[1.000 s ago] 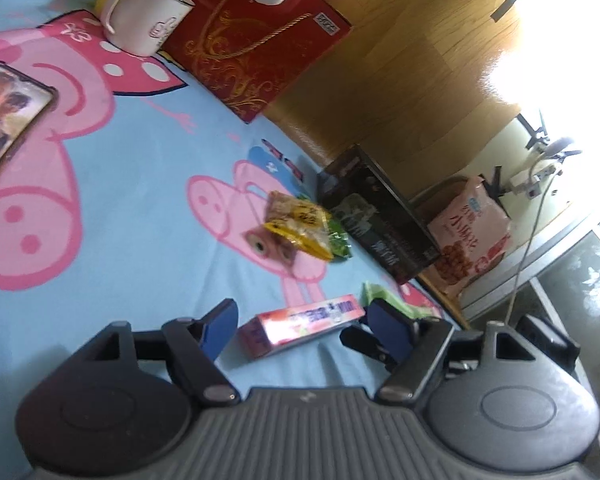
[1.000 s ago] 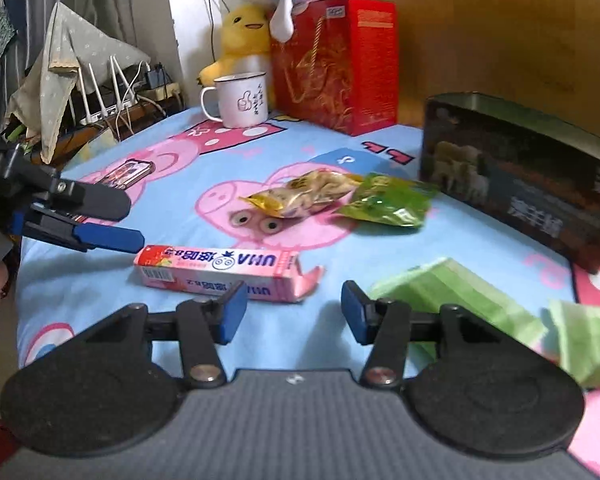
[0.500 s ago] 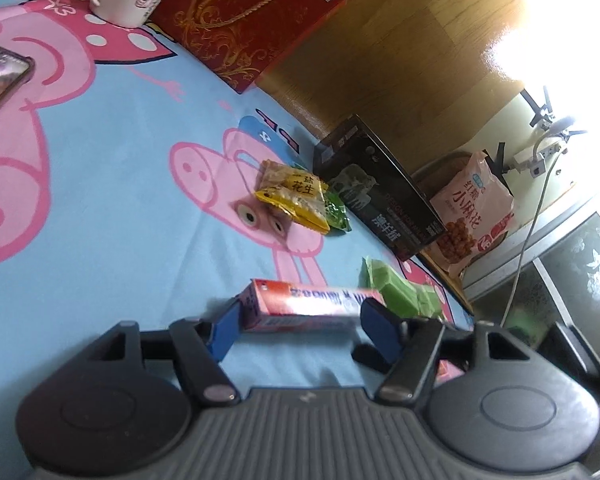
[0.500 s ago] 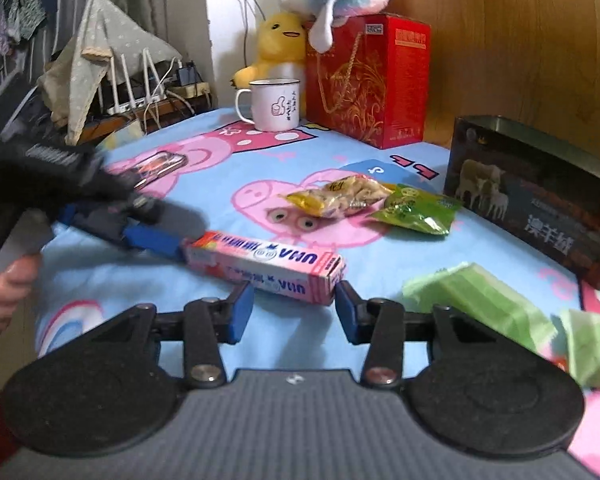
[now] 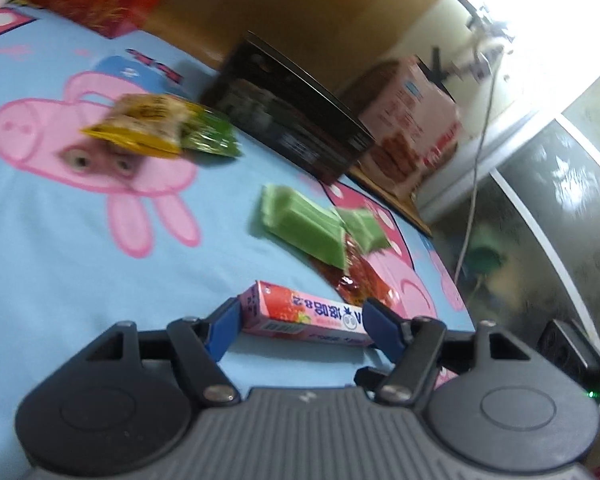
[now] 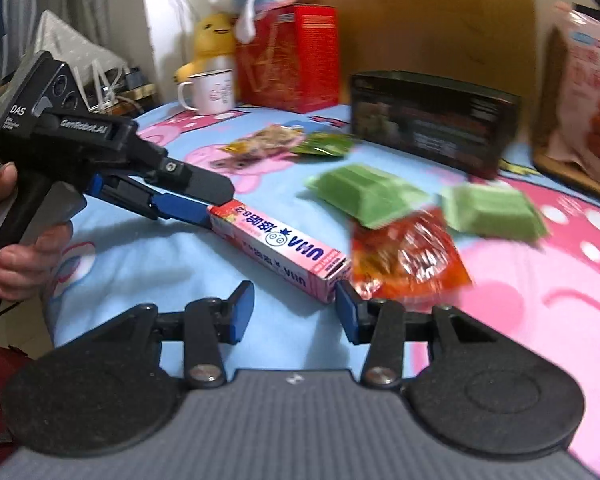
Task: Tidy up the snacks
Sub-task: 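Grasp the pink candy box with the left tool and lift it, then lower the pink candy box into the tin box and release it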
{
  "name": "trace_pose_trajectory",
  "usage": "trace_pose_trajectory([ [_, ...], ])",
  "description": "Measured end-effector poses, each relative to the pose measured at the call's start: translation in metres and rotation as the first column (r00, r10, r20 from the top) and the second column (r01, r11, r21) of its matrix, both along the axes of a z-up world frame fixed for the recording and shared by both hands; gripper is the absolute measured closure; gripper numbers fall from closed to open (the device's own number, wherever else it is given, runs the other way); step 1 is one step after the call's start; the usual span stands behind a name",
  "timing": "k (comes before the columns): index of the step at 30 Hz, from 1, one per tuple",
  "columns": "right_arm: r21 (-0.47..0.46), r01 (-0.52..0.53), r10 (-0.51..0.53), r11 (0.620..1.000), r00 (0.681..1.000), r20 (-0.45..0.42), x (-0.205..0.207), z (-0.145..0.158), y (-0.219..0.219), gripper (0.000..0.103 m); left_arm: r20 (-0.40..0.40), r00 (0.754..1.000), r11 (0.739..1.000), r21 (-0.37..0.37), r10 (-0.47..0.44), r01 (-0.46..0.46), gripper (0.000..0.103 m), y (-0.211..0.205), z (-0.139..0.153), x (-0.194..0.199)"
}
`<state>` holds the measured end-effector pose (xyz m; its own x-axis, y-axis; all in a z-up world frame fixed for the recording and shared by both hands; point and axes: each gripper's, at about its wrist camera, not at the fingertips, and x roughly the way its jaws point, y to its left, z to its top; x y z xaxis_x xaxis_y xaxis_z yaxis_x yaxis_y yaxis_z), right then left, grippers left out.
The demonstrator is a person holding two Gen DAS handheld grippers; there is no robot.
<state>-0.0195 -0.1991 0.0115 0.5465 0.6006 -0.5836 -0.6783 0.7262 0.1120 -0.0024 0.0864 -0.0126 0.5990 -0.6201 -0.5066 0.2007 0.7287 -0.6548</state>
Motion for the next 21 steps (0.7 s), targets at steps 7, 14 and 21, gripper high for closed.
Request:
trace_pose_trajectory([
  [7,0.011,0.039,-0.04,0.999,0.999,0.037,0.003,0.001,-0.016,0.055,-0.007,0.999,0.999,-0.011,0.032,-0.032,0.034,0.006,0.004,0.003],
  [14,-0.009,0.033,-0.033,0.999,0.997,0.063,0.015,-0.005,-0.01,0.071,0.0,1.0,0.999,0.031,0.011,-0.011,0.038,-0.005,0.003,0.003],
  [21,0.053,0.077,-0.083,0.996,0.991,0.109,0.026,0.012,-0.015,0.071,0.075,0.997,1.0,0.028,-0.003,0.001,0.038,-0.003,0.034,0.022],
])
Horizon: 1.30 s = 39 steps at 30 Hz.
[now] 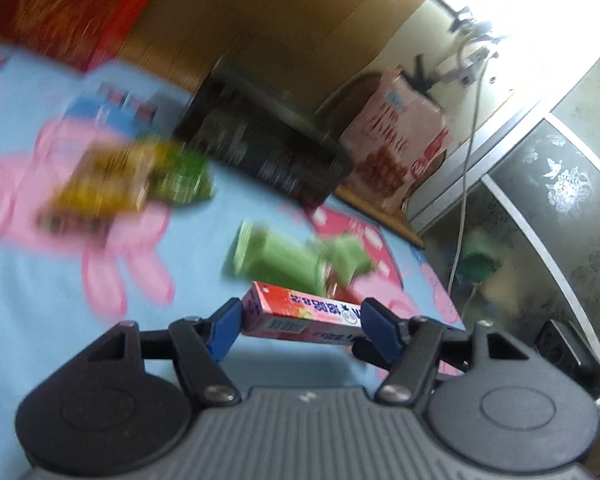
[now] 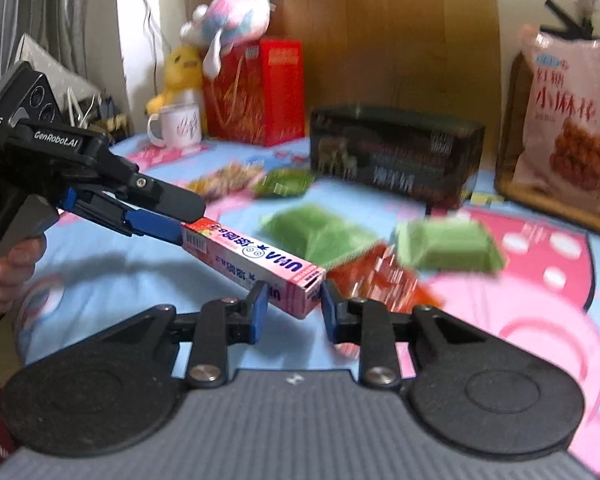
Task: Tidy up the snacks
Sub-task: 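Lower the pink candy box into the tin box and release it, then grasp the green square pastry pack with the left tool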
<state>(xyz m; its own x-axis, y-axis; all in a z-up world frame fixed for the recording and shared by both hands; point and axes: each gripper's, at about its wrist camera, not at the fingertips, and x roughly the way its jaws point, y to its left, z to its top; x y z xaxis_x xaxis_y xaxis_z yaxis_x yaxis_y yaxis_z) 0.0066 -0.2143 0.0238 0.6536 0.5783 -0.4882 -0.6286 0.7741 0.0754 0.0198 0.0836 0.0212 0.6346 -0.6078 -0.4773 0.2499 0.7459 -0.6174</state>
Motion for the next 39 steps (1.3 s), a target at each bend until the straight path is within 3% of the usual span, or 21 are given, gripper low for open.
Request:
trace_pose_trajectory([
  [4,-0.005,0.033,-0.032,0.999,0.996,0.088,0.024,0.018,0.006,0.071,0.12,0.993,0.999,0.043,0.003,-0.008,0.038,-0.006,0.035,0.03],
  [8,0.015,0.087,-0.088,0.996,0.987,0.131,0.068,0.034,0.009,0.071,0.181,0.983,0.998,0.047,0.02,-0.029,0.038,-0.013,0.058,0.077],
  [15,0.018,0.186,-0.187,0.982,0.971,0.148,0.136,0.046,0.014,0.071,0.188,0.979,0.994,0.059,0.082,-0.095,0.033,-0.029,0.057,0.157],
  [19,0.004,0.238,-0.237,0.971,0.964,0.123,0.162,0.038,0.016,0.066,0.128,0.988,0.992,0.08,0.087,-0.097,0.029,-0.041,0.039,0.184],
  [22,0.061,0.282,-0.287,0.957,0.953,0.099,0.155,0.04,-0.005,0.062,0.149,0.985,0.991,0.085,0.092,-0.105,0.029,-0.039,0.037,0.173],
  [24,0.128,0.301,-0.313,0.945,0.947,0.079,0.138,0.04,-0.027,0.062,0.168,0.983,0.996,0.046,0.074,-0.083,0.029,-0.034,0.039,0.152],
  [27,0.148,0.328,-0.331,0.933,0.944,-0.007,0.121,0.028,-0.054,0.061,0.166,0.986,1.0,-0.009,0.031,-0.03,0.029,-0.029,0.035,0.122],
  [30,0.116,0.309,-0.299,0.944,0.95,-0.093,0.109,0.008,-0.063,0.062,0.121,0.992,0.997,-0.063,-0.039,0.047,0.03,-0.039,0.021,0.095],
  [35,-0.008,0.232,-0.231,0.973,0.968,-0.094,0.101,-0.007,-0.037,0.057,0.034,0.986,0.98,-0.107,-0.164,0.167,0.03,-0.079,-0.006,0.072],
  [37,-0.039,0.216,-0.218,0.976,0.972,-0.088,0.106,-0.009,-0.029,0.054,0.011,0.985,0.977,-0.131,-0.17,0.169,0.026,-0.087,-0.015,0.067],
  [39,-0.044,0.193,-0.197,0.98,0.974,-0.111,0.11,-0.008,-0.034,0.055,-0.031,0.983,0.974,-0.143,-0.184,0.178,0.03,-0.088,-0.019,0.064],
])
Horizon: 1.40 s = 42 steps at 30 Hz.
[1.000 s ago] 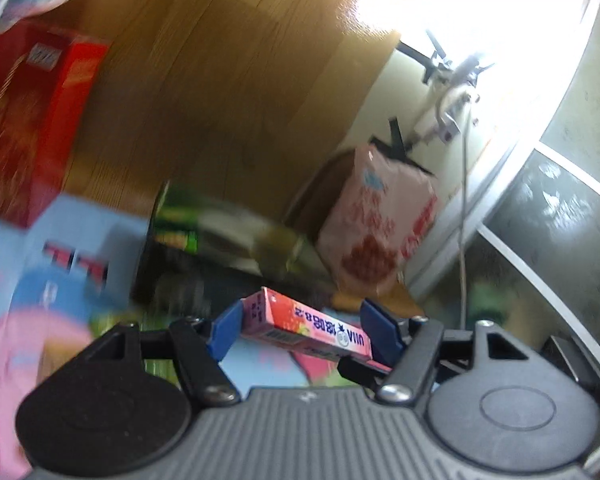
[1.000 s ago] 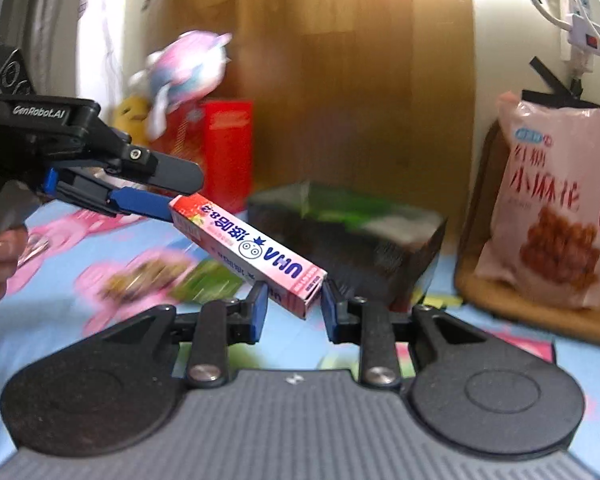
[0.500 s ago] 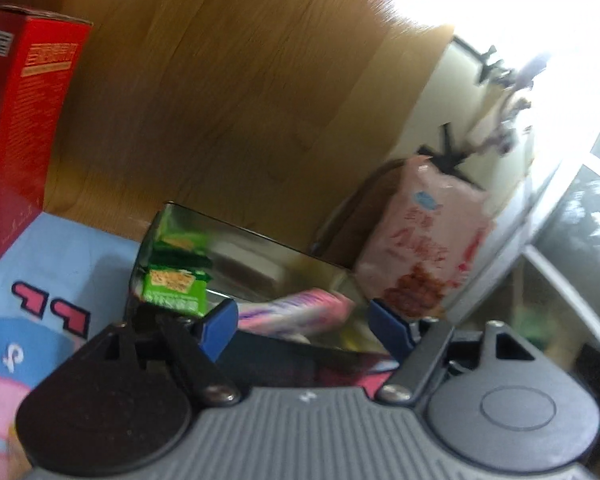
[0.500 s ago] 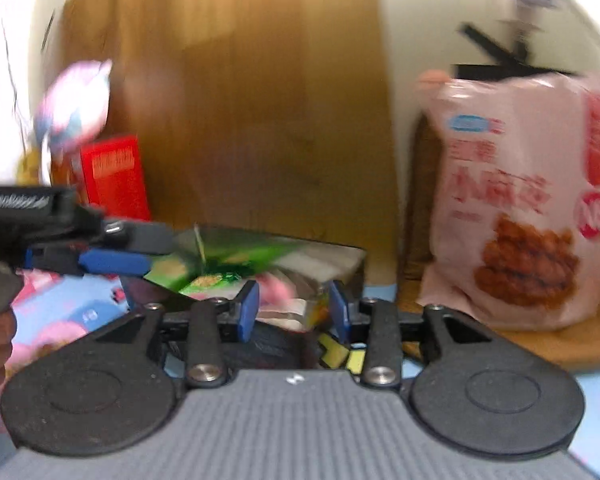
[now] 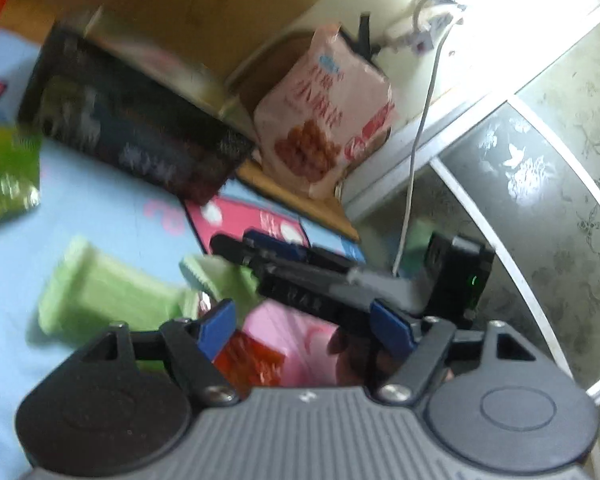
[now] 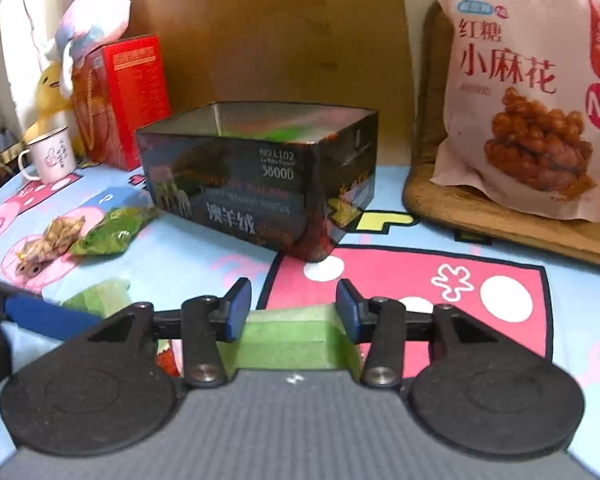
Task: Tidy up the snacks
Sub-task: 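Grasp the green square pastry pack with the left tool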
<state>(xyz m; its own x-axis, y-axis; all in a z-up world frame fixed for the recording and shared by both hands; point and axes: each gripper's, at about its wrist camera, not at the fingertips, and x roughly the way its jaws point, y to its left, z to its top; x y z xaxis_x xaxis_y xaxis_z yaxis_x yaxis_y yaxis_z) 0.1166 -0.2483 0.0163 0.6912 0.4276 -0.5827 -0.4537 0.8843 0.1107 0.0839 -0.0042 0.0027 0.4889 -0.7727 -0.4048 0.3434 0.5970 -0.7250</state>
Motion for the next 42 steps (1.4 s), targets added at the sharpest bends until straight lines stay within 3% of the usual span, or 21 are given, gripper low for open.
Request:
trace_pose_trajectory([
  [2,0.015,0.0,0.0,1.0,0.999,-0.033,-0.004,0.003,-0.01,0.054,-0.004,1.0,1.0,0.015,0.022,-0.021,0.03,0.004,-0.001,-0.003],
  [7,-0.031,0.0,0.0,1.0,1.0,0.001,-0.047,0.003,-0.03,0.054,-0.018,0.999,1.0,-0.012,0.027,-0.027,0.03,0.014,-0.001,-0.013],
  [14,0.142,0.084,-0.088,0.986,0.996,0.023,-0.129,-0.011,-0.068,0.053,-0.025,0.995,0.995,-0.019,-0.099,0.098,0.03,-0.014,-0.002,-0.035],
  [16,0.201,0.087,-0.1,0.976,0.994,0.054,-0.148,-0.01,-0.077,0.043,-0.033,0.989,0.989,-0.025,-0.145,0.144,0.03,-0.024,-0.005,-0.041],
  [17,0.239,0.107,-0.126,0.965,0.99,0.064,-0.155,-0.009,-0.084,0.031,-0.039,0.985,0.985,-0.028,-0.17,0.169,0.03,-0.029,-0.006,-0.044],
  [18,0.274,0.134,-0.158,0.952,0.985,0.067,-0.161,-0.008,-0.092,0.028,-0.045,0.981,0.981,-0.034,-0.19,0.189,0.03,-0.033,-0.008,-0.047],
  [21,0.293,0.221,-0.237,0.93,0.971,0.017,-0.156,-0.01,-0.11,0.032,-0.066,0.966,0.967,-0.057,-0.25,0.247,0.03,-0.045,-0.014,-0.056],
  [23,0.331,0.255,-0.256,0.909,0.966,-0.042,-0.148,-0.015,-0.117,0.046,-0.076,0.964,0.967,-0.048,-0.254,0.25,0.03,-0.051,-0.019,-0.059],
  [26,0.373,0.247,-0.224,0.894,0.969,-0.106,-0.136,-0.024,-0.114,0.07,-0.136,0.967,0.977,-0.051,-0.214,0.209,0.03,-0.05,-0.034,-0.056],
  [27,0.388,0.229,-0.2,0.893,0.973,-0.114,-0.137,-0.026,-0.11,0.072,-0.146,0.968,0.978,-0.061,-0.206,0.199,0.034,-0.047,-0.038,-0.055],
  [31,0.351,0.116,-0.084,0.929,0.991,-0.105,-0.147,-0.021,-0.086,0.072,-0.128,0.975,0.983,-0.052,-0.179,0.174,0.035,-0.028,-0.035,-0.061],
  [35,0.347,-0.002,0.047,0.938,0.991,-0.122,-0.154,-0.021,-0.052,0.071,-0.116,0.982,0.988,-0.06,-0.15,0.144,0.035,0.003,-0.035,-0.077],
  [42,0.353,-0.178,0.242,0.918,0.959,-0.148,-0.138,-0.019,0.021,0.068,-0.087,0.994,0.996,-0.057,0.058,-0.063,0.034,0.09,-0.03,-0.101],
])
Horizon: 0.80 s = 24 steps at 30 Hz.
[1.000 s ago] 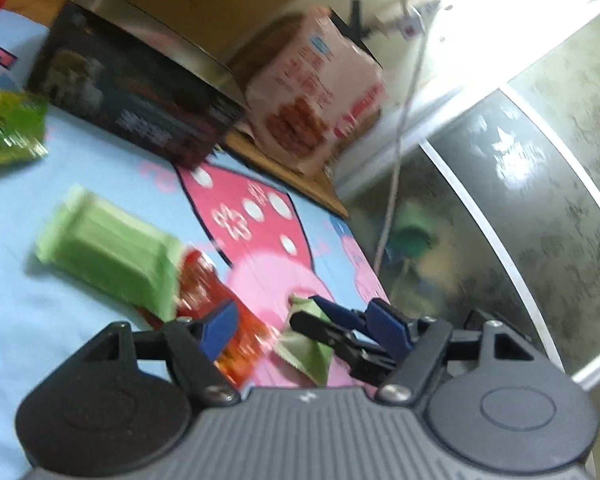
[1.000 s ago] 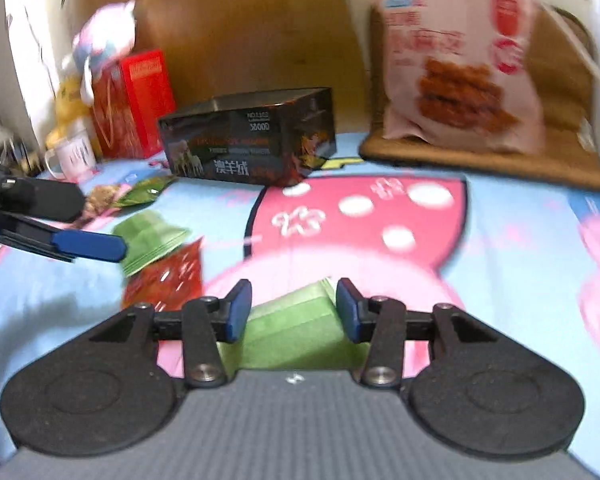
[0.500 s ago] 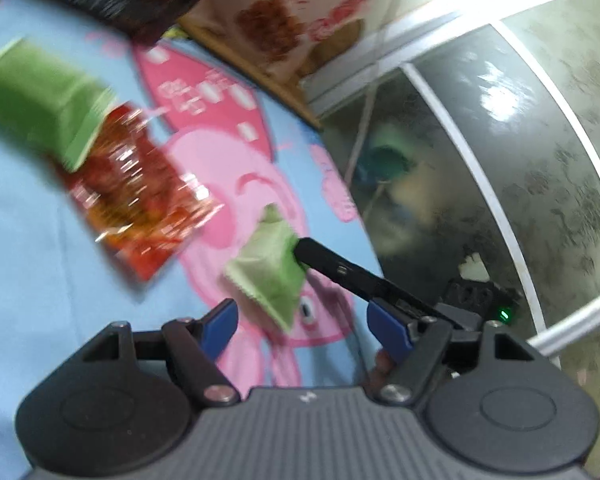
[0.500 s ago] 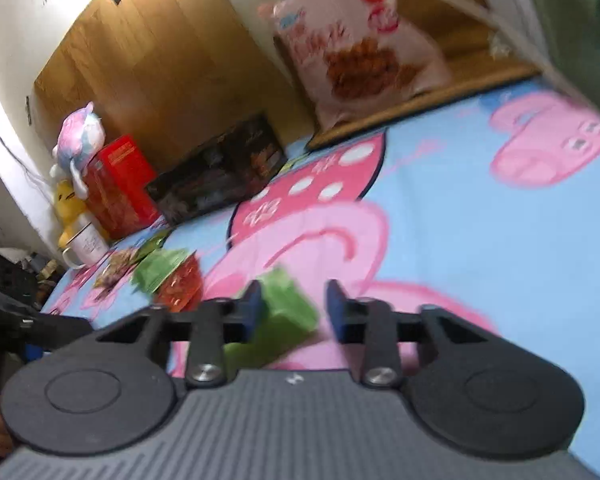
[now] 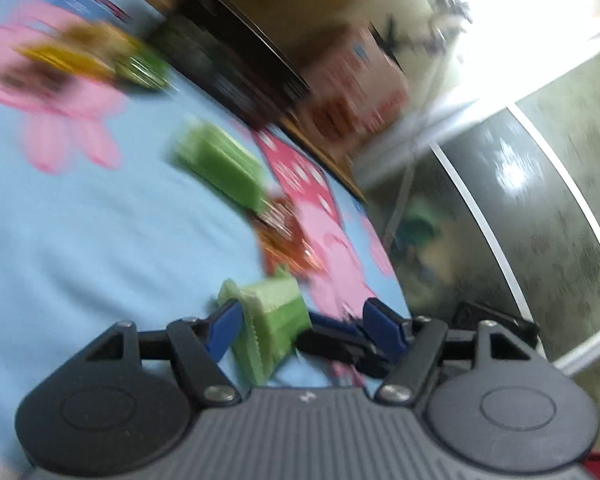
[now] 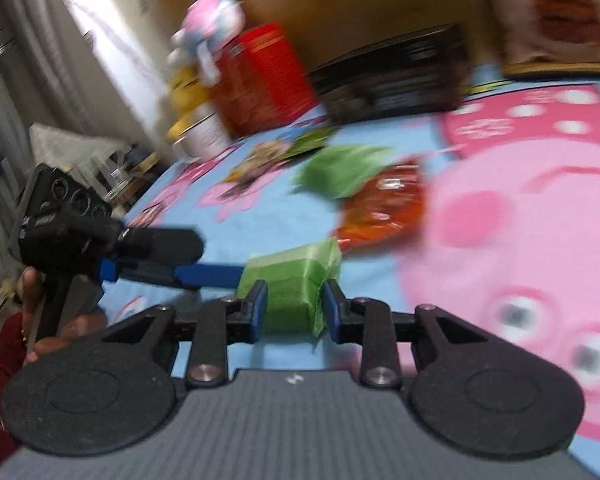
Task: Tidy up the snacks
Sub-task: 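Grasp the green square pastry pack with the left tool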
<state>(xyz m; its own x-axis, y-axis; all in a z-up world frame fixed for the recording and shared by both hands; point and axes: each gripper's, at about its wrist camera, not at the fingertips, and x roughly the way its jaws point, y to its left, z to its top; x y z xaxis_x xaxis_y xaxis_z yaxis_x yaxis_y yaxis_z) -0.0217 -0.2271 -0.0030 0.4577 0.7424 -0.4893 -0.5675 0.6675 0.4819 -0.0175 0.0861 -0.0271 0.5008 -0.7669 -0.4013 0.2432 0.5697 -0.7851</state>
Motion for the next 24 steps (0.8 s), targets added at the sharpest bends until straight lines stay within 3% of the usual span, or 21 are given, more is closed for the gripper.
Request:
trace_pose_trajectory([
  [6,-0.121,-0.141,0.154,0.983,0.983,0.099,0.009,0.01,0.069,0.059,0.009,0.989,0.989,-0.015,0.145,-0.145,0.032,0.047,0.003,0.003],
  [13,-0.302,-0.159,0.222,0.94,0.957,0.188,0.002,0.012,0.077,0.053,0.053,0.991,0.992,-0.037,0.126,-0.124,0.032,0.059,0.009,-0.008],
  [20,-0.363,-0.151,0.25,0.92,0.937,0.244,0.0,0.008,0.092,0.056,0.075,0.994,0.996,0.013,0.083,-0.084,0.032,0.038,-0.003,-0.009],
  [24,-0.374,-0.114,0.226,0.92,0.936,0.271,0.004,0.007,0.096,0.063,0.05,0.994,0.995,-0.031,0.097,-0.096,0.032,0.044,-0.004,-0.003],
])
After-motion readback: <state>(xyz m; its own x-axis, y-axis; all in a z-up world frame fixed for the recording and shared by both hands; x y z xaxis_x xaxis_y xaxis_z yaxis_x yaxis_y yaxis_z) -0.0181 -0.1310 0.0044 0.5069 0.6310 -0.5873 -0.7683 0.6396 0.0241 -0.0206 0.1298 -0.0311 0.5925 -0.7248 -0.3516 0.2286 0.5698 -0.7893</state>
